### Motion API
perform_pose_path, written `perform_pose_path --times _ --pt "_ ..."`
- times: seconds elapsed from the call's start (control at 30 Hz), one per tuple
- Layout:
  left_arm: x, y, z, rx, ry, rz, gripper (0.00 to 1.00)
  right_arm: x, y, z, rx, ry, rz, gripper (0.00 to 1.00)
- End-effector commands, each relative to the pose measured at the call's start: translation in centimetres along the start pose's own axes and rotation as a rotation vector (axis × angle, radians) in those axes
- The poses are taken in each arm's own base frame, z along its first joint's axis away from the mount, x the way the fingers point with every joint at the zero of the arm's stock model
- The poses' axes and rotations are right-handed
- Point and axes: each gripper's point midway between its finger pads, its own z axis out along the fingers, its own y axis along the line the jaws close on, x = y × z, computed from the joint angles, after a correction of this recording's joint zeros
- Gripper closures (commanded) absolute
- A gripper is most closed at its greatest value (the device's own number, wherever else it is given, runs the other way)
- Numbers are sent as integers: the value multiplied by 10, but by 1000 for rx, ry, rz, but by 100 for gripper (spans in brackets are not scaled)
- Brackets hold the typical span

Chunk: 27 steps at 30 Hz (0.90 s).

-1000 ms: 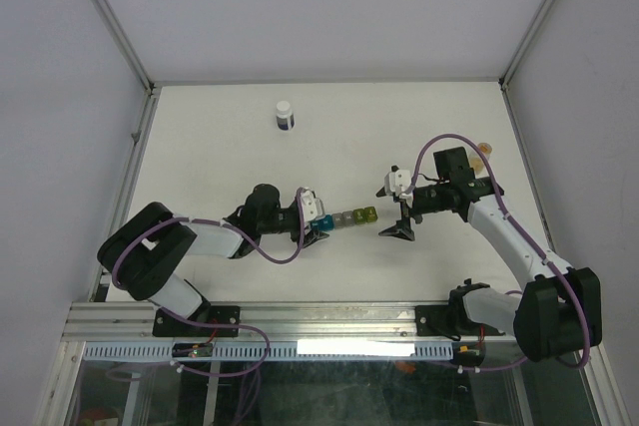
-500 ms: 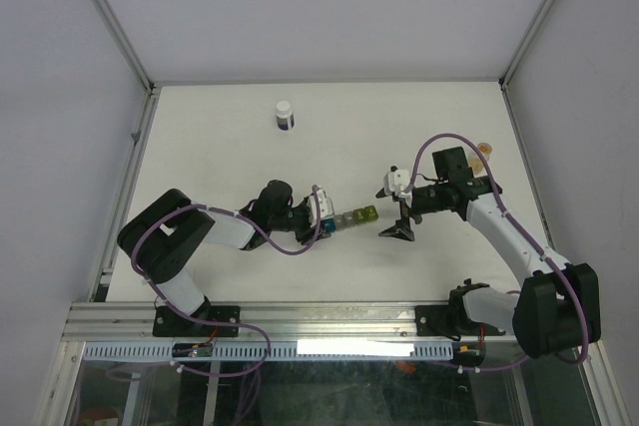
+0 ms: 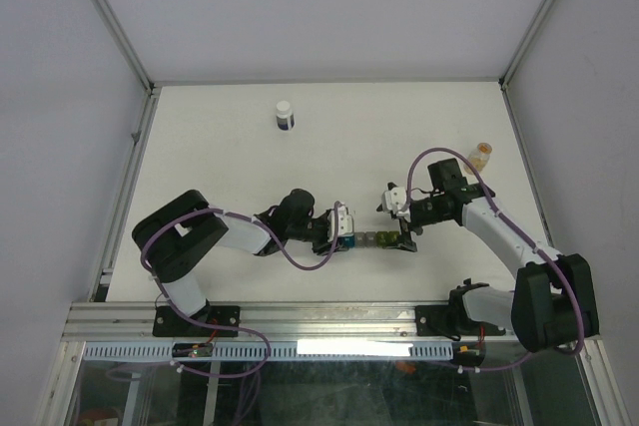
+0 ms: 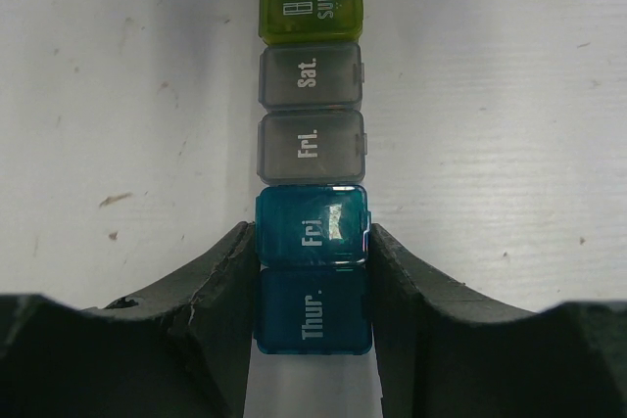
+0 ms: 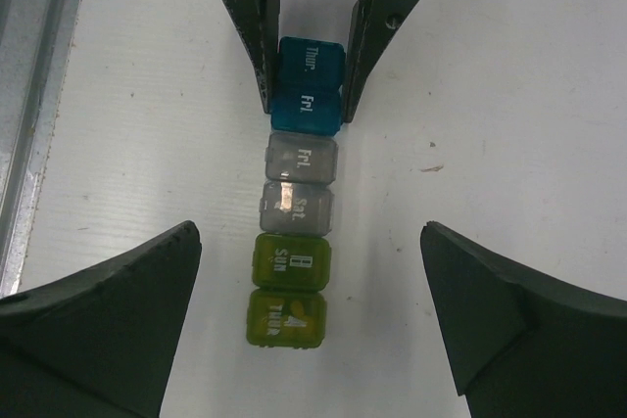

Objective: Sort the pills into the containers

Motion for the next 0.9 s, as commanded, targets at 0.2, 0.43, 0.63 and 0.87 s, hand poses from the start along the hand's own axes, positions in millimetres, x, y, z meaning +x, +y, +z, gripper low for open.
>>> perform_pose_path --times 0.2,0.43,0.63,0.87 --pt "-33 10 23 -54 -88 0 78 27 14 4 -44 92 -36 9" --pt "-31 8 27 -60 -95 -35 79 43 14 14 -49 160 -11 18" --pt "-31 5 28 -56 -99 -45 80 51 7 23 -33 200 -4 33" --pt "-30 4 28 -54 -98 -45 80 56 5 24 -22 228 -13 43"
